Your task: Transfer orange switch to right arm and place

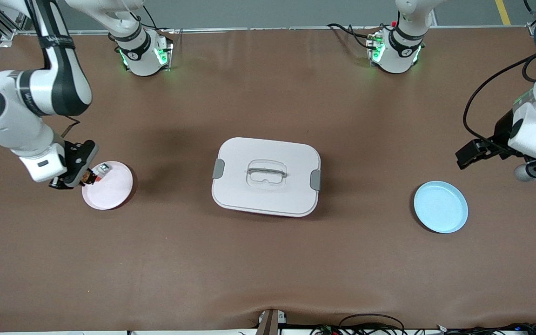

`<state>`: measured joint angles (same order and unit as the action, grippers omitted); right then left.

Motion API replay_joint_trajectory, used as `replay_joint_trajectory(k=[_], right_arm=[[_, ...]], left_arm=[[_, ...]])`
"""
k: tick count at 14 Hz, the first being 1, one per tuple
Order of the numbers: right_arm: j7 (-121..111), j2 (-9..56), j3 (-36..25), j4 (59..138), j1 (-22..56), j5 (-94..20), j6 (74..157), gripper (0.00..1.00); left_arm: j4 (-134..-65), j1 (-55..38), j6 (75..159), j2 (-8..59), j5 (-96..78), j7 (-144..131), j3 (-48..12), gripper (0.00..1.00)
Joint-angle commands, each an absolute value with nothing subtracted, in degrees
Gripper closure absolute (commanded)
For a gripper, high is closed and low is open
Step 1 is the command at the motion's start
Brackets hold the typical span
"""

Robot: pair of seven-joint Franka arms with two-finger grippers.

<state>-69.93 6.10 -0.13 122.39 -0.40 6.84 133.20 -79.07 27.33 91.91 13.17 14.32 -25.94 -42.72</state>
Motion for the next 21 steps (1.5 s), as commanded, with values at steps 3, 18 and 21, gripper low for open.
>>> replay_joint_trajectory(k=[3,18,21], right_arm=[[-73.81,7.63,0.88,127.88,-3.69,12.3,141.75,1.0],[-77.69,20.74,0.97,127.62,-5.01,13.36,150.2,1.0],[-78.92,21.79,0.97,127.18,-5.18,13.45,151.17,1.0]], left_arm=[[-78.93,27.86,90.79,12.39,13.02,-24.26,-43.24,0.0],[-84.9,-5.85,86.75,0.97,3.26,-8.89,-0.22,0.0],[-86.57,-8.17,86.48,-1.05,2.9,-7.82,2.2,0.0]])
